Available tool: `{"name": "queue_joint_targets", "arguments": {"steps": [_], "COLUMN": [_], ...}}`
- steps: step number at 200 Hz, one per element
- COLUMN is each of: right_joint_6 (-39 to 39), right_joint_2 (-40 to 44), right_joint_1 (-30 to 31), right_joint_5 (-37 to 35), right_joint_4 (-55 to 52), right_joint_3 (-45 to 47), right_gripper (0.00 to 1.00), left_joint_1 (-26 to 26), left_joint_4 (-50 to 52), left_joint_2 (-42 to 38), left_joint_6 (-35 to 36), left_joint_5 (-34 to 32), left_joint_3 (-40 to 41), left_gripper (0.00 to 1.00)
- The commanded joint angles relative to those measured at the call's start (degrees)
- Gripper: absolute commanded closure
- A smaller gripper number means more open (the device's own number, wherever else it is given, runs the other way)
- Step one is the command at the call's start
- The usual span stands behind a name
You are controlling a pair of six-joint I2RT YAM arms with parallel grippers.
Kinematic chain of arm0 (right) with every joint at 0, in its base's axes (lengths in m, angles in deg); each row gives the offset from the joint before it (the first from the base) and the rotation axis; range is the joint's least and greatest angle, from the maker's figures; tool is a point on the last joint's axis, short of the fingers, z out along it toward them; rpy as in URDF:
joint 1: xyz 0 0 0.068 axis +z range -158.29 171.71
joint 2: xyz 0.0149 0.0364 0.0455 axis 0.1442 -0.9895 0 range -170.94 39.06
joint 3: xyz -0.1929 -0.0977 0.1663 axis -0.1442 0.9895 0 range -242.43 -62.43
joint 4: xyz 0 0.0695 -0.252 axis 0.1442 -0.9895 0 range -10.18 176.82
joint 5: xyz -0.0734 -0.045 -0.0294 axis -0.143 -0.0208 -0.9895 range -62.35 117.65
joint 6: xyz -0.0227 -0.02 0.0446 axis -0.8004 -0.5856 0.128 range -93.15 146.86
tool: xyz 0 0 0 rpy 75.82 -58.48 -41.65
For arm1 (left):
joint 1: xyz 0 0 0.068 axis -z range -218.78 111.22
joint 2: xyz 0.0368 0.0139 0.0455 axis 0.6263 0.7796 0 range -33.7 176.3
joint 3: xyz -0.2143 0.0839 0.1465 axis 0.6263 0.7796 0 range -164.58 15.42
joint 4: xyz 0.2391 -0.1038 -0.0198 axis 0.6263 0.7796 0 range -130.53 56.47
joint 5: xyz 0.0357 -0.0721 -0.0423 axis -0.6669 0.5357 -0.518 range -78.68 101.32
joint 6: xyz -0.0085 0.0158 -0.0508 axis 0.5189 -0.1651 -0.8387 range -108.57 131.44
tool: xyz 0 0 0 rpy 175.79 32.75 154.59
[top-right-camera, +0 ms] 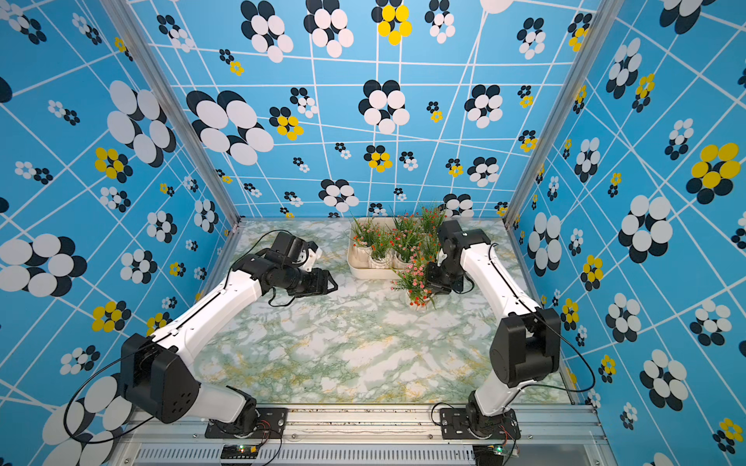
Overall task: Put the potted gypsophila into the storage box
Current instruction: Pick up the baby's breath potted plant from the center of the board, then adjust the baby's breath potted plant in the storage box.
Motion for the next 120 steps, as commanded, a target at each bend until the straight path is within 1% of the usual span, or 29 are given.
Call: {"name": "queue_joint_targets", "arguments": {"steps": [1, 28, 62, 83, 108, 120], "right_joint_6": [-1.48, -2.17, -2.18, -1.47, 0.8, 2.57], "right_joint_2": [-2.42, -7.98, -16.62, -23.67, -34.47, -37.98], "right_joint_1": [0.82, 1.68, 2.86, 3.55, 4.06, 4.08], "right_joint_5": [0.33, 0.42, 0.97, 1.53, 3.47, 4.42], "right_joint_4": [-3.84, -7.27, -12.0, -15.88, -20.24, -19.74], "right_joint_3": [-8.47, -18.76, -35.48, -49.36, -69.67, -75.93], "right_gripper": [1.0, 1.0, 1.0, 1.0, 1.0, 1.0], "left_joint_1": [-0.95, -1.54, -2.61, -3.17, -3.73, -3.87], "left_joint_4": [-0.01, -0.16, -0.35, -0.58, -0.8, -0.99], "left_joint_2": [-1.3, -0.96, -0.45, 0.3, 1.65, 2.43], "left_joint_6": [0.33, 0.52, 0.67, 0.68, 0.82, 0.88], "left_joint_5": [1.11, 1.42, 1.83, 2.27, 2.79, 3.01], "left_joint_3": [0.78, 0.81, 0.83, 0.77, 0.36, 0.04], "left_gripper": [0.29, 0.29, 0.29, 0.29, 0.29, 0.29]}}
